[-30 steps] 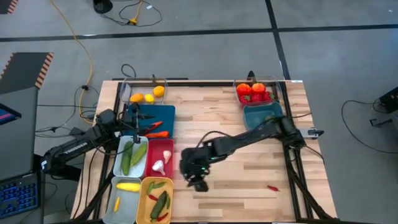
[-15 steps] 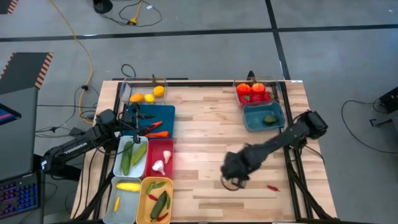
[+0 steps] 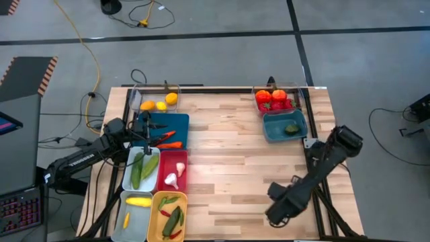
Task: Sort produce into baskets
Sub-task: Put the red chili pepper into the yellow bin
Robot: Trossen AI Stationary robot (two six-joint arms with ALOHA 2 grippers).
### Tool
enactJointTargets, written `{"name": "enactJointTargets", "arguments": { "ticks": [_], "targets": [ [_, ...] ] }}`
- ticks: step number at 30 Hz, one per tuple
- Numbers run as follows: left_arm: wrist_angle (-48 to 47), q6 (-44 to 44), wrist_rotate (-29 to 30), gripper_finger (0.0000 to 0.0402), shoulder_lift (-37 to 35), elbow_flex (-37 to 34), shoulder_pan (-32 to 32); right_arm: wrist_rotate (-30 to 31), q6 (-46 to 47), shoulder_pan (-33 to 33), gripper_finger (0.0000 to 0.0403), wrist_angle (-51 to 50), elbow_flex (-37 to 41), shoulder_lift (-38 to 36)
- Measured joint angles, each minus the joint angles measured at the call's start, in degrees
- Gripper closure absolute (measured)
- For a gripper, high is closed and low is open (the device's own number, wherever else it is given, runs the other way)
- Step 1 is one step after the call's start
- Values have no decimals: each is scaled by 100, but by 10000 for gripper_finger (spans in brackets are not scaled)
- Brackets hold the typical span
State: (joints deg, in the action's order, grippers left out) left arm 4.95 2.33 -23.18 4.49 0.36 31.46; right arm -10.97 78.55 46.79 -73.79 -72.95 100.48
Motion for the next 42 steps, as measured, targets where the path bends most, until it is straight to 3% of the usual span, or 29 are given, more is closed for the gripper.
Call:
{"name": "enactJointTargets", "arguments": {
  "ticks": [10,14,29,34,42],
  "targets": [
    [0,-2,2,220,0,2,0,-115,1018,808,218,1325,599,-1],
    [-2,-1,2,220,0,0,1,-115,1569,958,218,1233,871,1],
    [-1,0,2,220,0,0,2,-81,1550,1018,220,1913,1662,-1],
    [0,0,2,220,0,0,0,-95,1549,1014,245,2175,1779,-21],
    [-2,0,4,220,0,0,0,-95,1549,1014,326,2336,1783,-14]
  ]
}}
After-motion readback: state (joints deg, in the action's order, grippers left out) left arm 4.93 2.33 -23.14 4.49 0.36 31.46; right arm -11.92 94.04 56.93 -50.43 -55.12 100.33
